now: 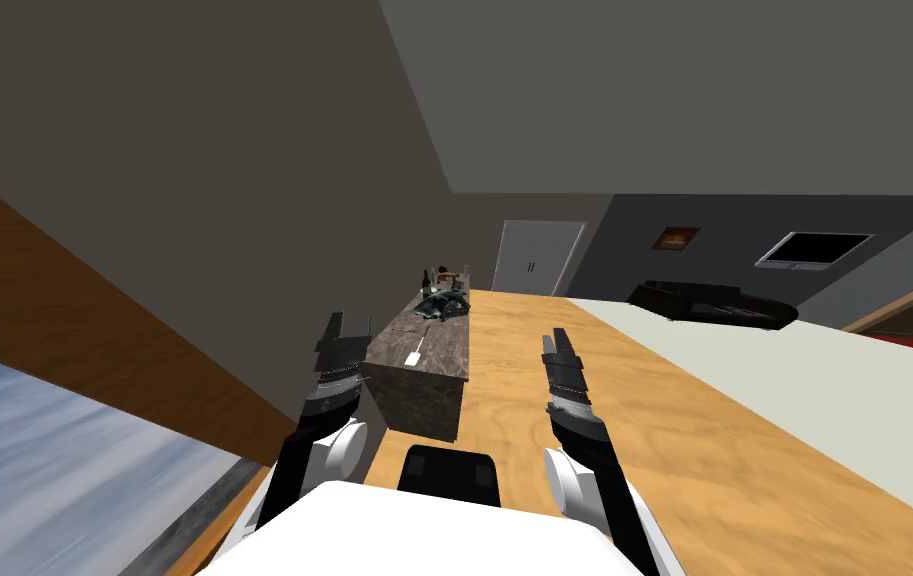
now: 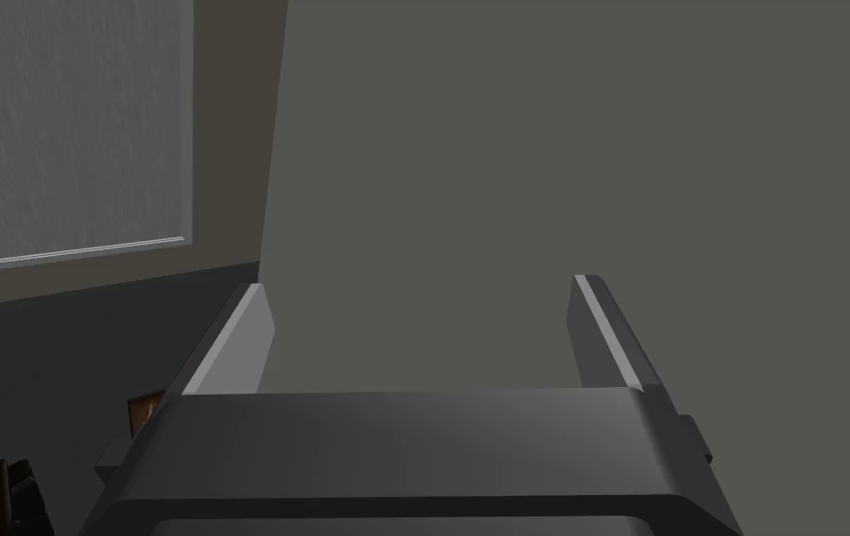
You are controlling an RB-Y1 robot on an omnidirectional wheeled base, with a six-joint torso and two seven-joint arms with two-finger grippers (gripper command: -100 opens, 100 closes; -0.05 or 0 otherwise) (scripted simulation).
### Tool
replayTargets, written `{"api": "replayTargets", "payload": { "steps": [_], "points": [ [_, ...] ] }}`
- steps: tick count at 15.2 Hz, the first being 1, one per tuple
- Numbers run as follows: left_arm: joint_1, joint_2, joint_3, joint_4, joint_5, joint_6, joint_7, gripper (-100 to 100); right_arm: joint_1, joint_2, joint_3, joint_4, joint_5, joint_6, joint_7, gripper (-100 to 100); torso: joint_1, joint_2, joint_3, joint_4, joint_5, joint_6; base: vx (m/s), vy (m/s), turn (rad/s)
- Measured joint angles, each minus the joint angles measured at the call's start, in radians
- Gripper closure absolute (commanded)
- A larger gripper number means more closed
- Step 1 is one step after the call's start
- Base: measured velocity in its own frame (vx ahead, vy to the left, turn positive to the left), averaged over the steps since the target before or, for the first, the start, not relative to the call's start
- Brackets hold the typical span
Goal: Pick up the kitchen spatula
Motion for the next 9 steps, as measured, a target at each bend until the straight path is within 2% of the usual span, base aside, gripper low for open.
{"api": "replayTargets", "payload": {
  "steps": [7, 9],
  "points": [
    [-0.036, 0.135, 0.034, 0.048, 0.013, 0.049, 0.026, -100, 0.0, 0.0, 0.0, 0.0, 0.0, 0.0, 0.0, 0, 0.002, 0.003, 0.001, 0.001, 0.0, 0.0, -0.031, 0.018, -0.056],
    [-0.049, 0.175, 0.054, 0.067, 0.022, 0.071, 0.041, -100, 0.0, 0.0, 0.0, 0.0, 0.0, 0.0, 0.0, 0, 0.002, 0.003, 0.002, 0.001, 0.001, 0.0, -0.041, 0.022, -0.075]
  ]
}}
